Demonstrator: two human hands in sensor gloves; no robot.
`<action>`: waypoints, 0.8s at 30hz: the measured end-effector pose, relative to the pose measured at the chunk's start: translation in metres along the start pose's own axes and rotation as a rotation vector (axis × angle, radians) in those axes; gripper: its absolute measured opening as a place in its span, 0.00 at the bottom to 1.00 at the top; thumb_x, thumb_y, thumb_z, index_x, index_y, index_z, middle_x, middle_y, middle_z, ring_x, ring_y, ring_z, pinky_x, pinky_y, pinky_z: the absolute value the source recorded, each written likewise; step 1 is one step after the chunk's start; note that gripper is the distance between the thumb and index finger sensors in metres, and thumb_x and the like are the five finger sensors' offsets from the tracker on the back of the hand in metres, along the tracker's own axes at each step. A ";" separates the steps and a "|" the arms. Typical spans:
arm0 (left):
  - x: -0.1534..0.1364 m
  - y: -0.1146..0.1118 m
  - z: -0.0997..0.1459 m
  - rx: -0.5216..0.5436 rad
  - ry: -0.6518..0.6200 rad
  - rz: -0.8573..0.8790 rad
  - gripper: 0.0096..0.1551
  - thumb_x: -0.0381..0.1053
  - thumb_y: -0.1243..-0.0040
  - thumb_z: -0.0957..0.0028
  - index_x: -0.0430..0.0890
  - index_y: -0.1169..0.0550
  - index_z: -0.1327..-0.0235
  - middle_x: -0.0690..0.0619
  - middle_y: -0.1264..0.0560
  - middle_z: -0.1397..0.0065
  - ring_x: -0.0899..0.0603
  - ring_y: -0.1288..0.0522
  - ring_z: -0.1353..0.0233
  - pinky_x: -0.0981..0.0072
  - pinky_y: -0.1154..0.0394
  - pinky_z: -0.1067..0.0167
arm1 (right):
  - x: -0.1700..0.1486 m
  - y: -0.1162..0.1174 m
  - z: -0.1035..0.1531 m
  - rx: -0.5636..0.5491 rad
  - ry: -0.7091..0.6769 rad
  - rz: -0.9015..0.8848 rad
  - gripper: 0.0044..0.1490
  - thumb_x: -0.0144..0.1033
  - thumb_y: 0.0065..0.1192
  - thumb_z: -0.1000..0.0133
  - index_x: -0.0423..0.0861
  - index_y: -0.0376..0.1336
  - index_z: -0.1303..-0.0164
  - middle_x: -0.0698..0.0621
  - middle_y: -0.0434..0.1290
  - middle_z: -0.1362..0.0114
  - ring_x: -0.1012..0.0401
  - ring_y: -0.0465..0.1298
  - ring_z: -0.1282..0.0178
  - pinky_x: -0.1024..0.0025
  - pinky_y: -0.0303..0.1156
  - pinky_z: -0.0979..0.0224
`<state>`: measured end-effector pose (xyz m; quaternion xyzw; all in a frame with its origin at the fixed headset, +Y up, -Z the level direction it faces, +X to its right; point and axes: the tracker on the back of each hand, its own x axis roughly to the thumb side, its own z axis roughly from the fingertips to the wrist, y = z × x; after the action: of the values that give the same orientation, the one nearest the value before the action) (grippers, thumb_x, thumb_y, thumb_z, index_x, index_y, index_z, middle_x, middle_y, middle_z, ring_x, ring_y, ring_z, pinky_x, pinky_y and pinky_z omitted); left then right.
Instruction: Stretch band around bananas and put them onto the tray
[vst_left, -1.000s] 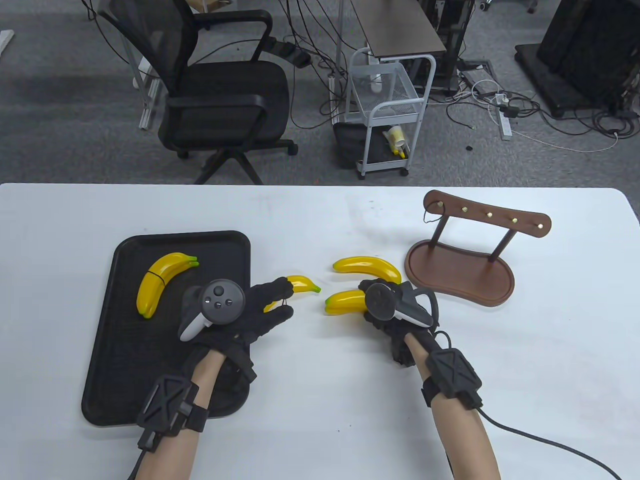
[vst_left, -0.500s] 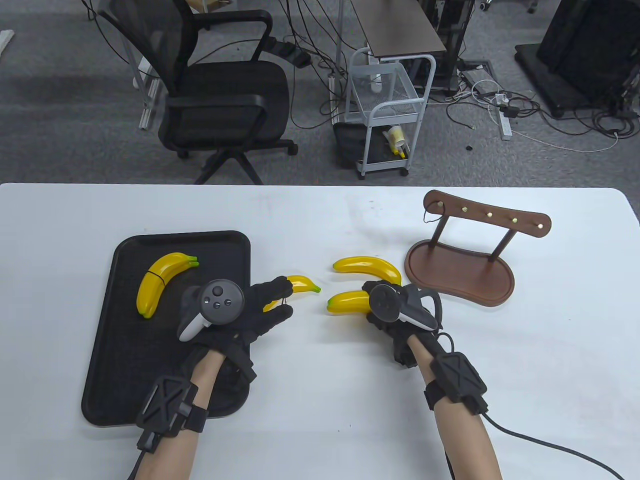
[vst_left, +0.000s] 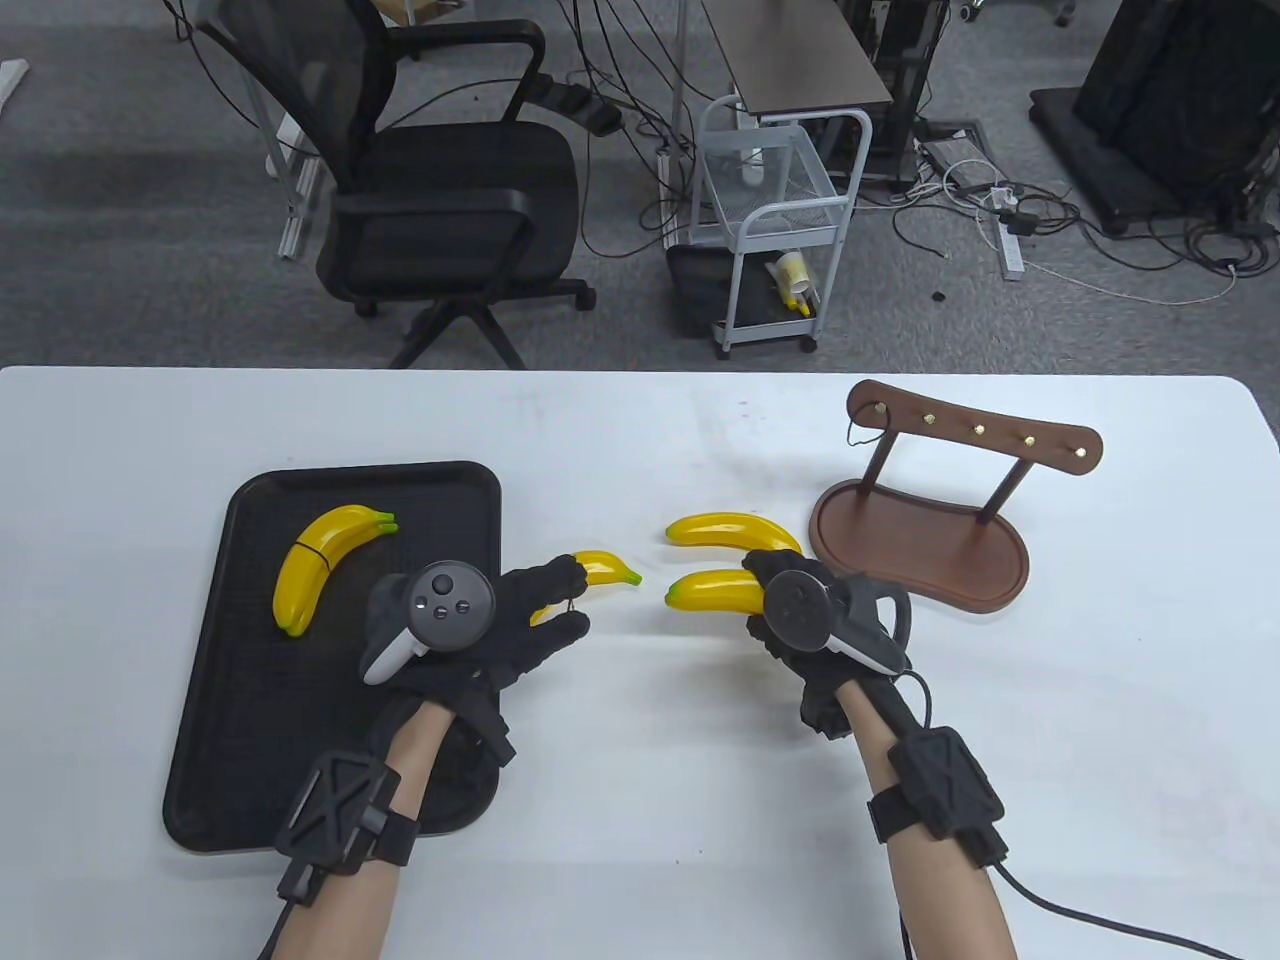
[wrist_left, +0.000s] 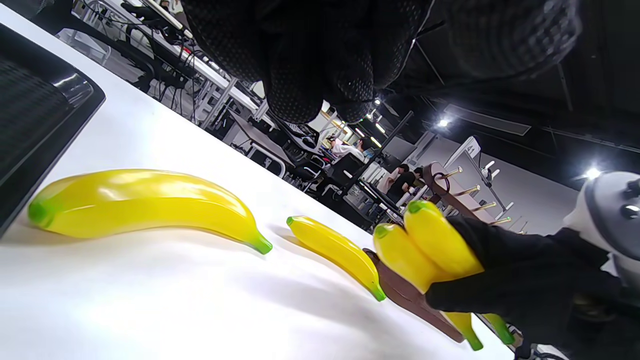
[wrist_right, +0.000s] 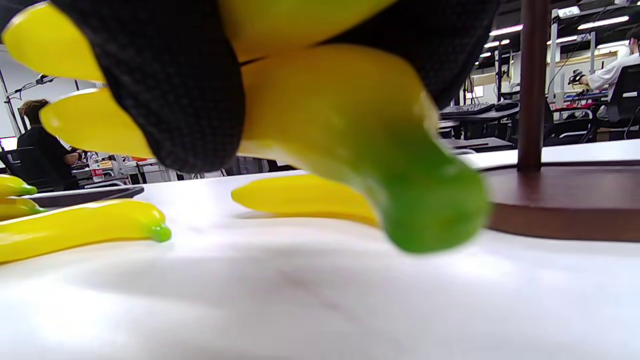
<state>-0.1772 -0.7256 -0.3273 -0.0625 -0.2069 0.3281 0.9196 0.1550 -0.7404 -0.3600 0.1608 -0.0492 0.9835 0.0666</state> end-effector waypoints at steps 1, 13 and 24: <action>0.000 -0.001 0.000 -0.003 0.002 -0.004 0.40 0.67 0.48 0.45 0.51 0.34 0.21 0.54 0.28 0.18 0.43 0.27 0.20 0.48 0.37 0.19 | 0.000 -0.004 0.002 -0.011 0.001 -0.006 0.45 0.42 0.78 0.51 0.44 0.59 0.25 0.44 0.70 0.24 0.47 0.77 0.33 0.52 0.77 0.35; 0.002 -0.013 -0.004 -0.036 0.010 -0.003 0.40 0.67 0.49 0.44 0.50 0.34 0.21 0.52 0.28 0.19 0.42 0.27 0.21 0.47 0.36 0.19 | 0.010 -0.018 0.006 -0.038 -0.033 -0.012 0.46 0.42 0.78 0.51 0.44 0.59 0.25 0.44 0.70 0.24 0.47 0.77 0.34 0.52 0.77 0.36; 0.002 -0.017 -0.005 -0.067 0.019 0.078 0.40 0.68 0.51 0.41 0.47 0.33 0.21 0.50 0.26 0.20 0.41 0.25 0.22 0.45 0.35 0.21 | 0.030 -0.022 0.007 -0.048 -0.092 0.004 0.45 0.43 0.78 0.50 0.44 0.58 0.25 0.44 0.70 0.24 0.47 0.77 0.34 0.52 0.77 0.36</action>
<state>-0.1637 -0.7378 -0.3272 -0.1046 -0.2065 0.3560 0.9054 0.1320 -0.7164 -0.3425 0.2042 -0.0762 0.9737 0.0659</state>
